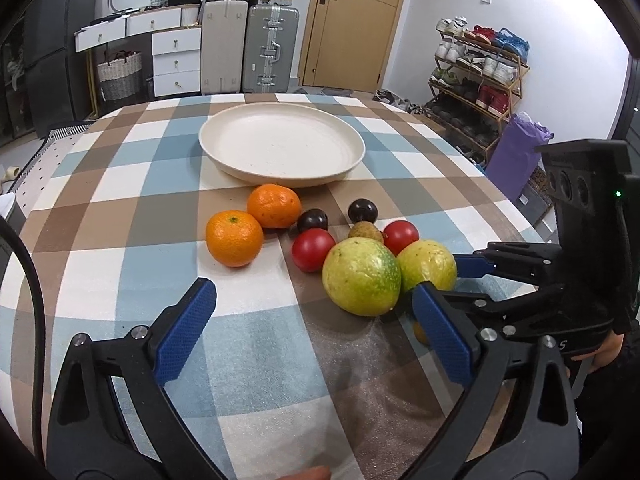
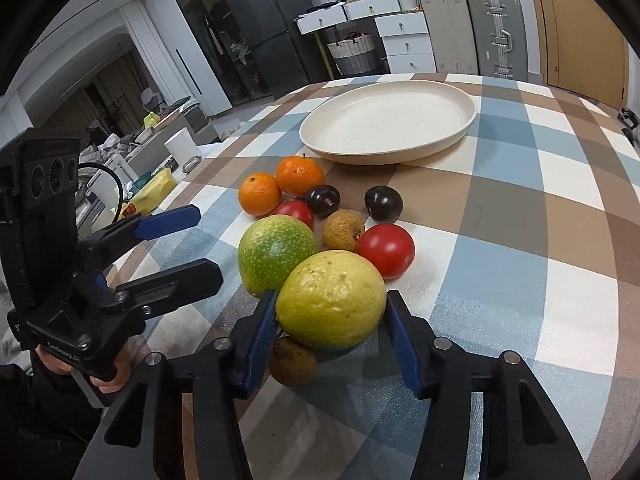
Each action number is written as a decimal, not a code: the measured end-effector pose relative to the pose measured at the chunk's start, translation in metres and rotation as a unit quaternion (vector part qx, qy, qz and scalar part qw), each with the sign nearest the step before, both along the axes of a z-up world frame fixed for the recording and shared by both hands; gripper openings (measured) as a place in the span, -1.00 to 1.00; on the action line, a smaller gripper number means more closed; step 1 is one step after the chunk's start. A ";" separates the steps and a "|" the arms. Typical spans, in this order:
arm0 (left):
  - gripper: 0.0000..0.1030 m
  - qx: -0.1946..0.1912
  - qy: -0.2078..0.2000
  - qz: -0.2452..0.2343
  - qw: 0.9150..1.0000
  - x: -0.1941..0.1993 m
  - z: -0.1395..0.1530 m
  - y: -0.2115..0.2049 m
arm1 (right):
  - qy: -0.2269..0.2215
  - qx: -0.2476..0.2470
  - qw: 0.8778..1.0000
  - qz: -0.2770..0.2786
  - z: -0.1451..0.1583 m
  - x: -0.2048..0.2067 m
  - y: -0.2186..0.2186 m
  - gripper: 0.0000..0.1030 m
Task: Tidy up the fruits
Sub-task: 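Move left tool to the green lime while right tool reaches the yellow lime, then close left gripper on the green lime while right gripper closes on the yellow lime, then carry both limes over the cream plate and open both grippers, then withdraw both open grippers from the plate, then move left gripper to an orange while right gripper reaches a red tomato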
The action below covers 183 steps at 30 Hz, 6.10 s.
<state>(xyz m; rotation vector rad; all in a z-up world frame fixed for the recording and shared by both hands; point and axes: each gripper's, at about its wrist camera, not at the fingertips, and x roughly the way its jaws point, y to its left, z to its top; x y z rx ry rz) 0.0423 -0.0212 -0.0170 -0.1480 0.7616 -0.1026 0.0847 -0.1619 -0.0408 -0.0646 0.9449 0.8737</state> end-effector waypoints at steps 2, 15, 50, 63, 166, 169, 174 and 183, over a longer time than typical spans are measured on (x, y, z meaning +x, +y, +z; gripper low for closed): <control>0.92 0.000 0.002 -0.005 1.000 0.001 -0.002 -0.003 | -0.004 0.001 1.000 0.001 0.001 -0.003 0.000 0.05; 0.57 -0.038 0.041 -0.001 0.998 0.023 -0.013 -0.014 | -0.029 0.019 0.999 -0.039 0.020 -0.002 -0.027 0.05; -0.14 -0.062 0.013 -0.015 0.998 0.004 -0.002 -0.013 | -0.041 0.022 0.998 -0.050 0.023 0.000 -0.031 0.05; -0.14 -0.050 0.029 -0.021 0.998 0.013 -0.008 -0.017 | -0.041 0.022 0.997 -0.054 0.025 -0.001 -0.031 0.05; 0.98 0.036 -0.005 0.055 0.998 0.058 -0.003 0.053 | -0.072 -0.012 0.996 -0.042 0.020 0.076 -0.011 1.00; 0.98 0.036 0.005 0.054 0.998 0.060 -0.005 0.054 | -0.068 -0.021 0.997 -0.029 0.018 0.075 -0.009 1.00; 0.98 0.037 0.014 0.063 0.997 0.063 -0.009 0.059 | -0.069 -0.027 0.997 -0.005 0.018 0.068 -0.006 1.00; 0.98 0.002 0.030 0.062 0.998 0.060 -0.017 0.066 | -0.066 -0.051 0.995 0.046 0.009 0.053 0.007 0.76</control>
